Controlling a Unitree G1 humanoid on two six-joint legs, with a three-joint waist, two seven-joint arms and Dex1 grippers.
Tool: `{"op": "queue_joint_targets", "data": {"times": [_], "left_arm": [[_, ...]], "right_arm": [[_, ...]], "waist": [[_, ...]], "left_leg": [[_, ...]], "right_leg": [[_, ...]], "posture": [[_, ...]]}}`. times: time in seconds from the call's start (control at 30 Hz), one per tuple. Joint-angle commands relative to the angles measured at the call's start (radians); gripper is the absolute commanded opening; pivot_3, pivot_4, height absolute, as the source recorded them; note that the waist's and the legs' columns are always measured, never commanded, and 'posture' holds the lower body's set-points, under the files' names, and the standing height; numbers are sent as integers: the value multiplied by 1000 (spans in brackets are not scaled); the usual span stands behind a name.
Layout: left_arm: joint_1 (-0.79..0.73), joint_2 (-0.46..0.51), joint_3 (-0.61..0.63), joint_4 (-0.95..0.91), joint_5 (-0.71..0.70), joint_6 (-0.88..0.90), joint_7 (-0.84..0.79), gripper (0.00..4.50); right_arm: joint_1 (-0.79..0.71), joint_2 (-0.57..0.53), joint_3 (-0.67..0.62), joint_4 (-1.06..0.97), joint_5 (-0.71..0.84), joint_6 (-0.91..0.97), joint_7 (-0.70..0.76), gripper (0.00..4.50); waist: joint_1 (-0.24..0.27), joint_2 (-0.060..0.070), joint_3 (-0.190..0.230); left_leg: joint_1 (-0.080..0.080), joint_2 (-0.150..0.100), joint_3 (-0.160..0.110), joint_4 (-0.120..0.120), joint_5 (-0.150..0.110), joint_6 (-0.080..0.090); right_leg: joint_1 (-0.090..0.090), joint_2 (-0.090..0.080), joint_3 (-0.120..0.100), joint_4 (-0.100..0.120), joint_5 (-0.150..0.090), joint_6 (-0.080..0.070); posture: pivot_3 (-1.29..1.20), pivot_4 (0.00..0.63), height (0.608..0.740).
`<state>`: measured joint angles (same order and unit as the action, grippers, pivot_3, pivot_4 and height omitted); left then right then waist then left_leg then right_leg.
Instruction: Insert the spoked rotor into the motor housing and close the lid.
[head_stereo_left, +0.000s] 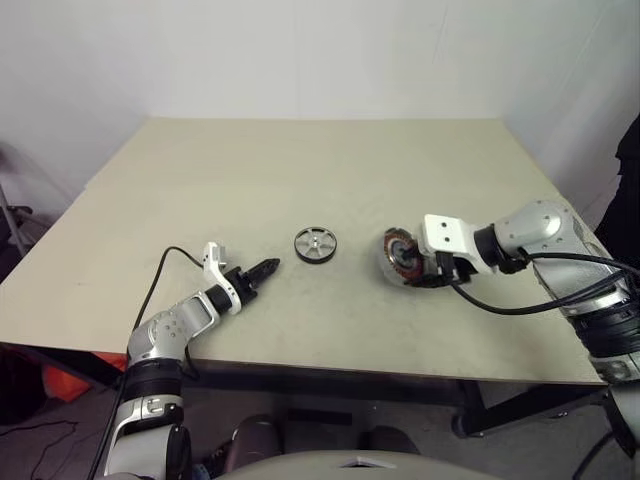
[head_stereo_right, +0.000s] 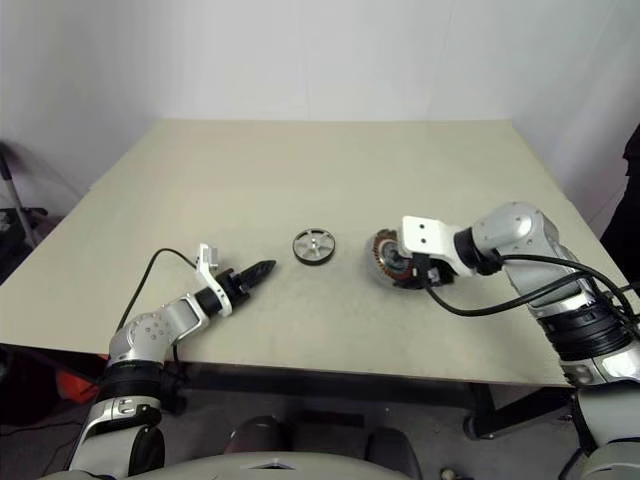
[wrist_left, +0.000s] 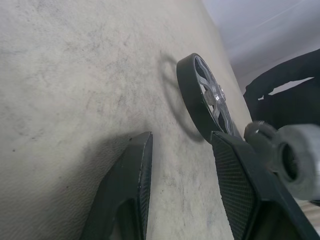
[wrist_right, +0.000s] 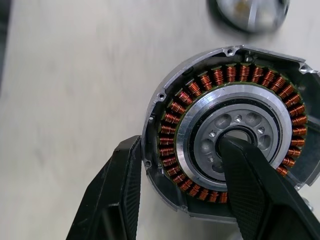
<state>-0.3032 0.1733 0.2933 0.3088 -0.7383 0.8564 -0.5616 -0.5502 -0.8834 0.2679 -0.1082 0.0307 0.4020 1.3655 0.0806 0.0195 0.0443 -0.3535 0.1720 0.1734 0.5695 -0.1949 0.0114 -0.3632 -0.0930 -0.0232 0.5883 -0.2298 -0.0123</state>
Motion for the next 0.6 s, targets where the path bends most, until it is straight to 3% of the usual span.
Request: {"op": "queue_joint_targets", "data": {"times": [0.03,0.6], "left_arm": [[38,-5,-26,46,37,24,32,2017],[49,7,-2,32,28,25,47,2017]], "right_arm": [[-31,34,20,-20,-8,5,-32,2029],[-29,192,146,-1,-67,56,-135,2029]], "waist": [[0,0,0],[-4,-1,0]], "left_leg": [[0,0,0,0,0,0],[-3,0,0,-2,1,-2]], "right_leg": [[0,0,0,0,0,0],[-4,0,0,0,0,0]], "posture": [[0,0,740],[0,0,740]]}}
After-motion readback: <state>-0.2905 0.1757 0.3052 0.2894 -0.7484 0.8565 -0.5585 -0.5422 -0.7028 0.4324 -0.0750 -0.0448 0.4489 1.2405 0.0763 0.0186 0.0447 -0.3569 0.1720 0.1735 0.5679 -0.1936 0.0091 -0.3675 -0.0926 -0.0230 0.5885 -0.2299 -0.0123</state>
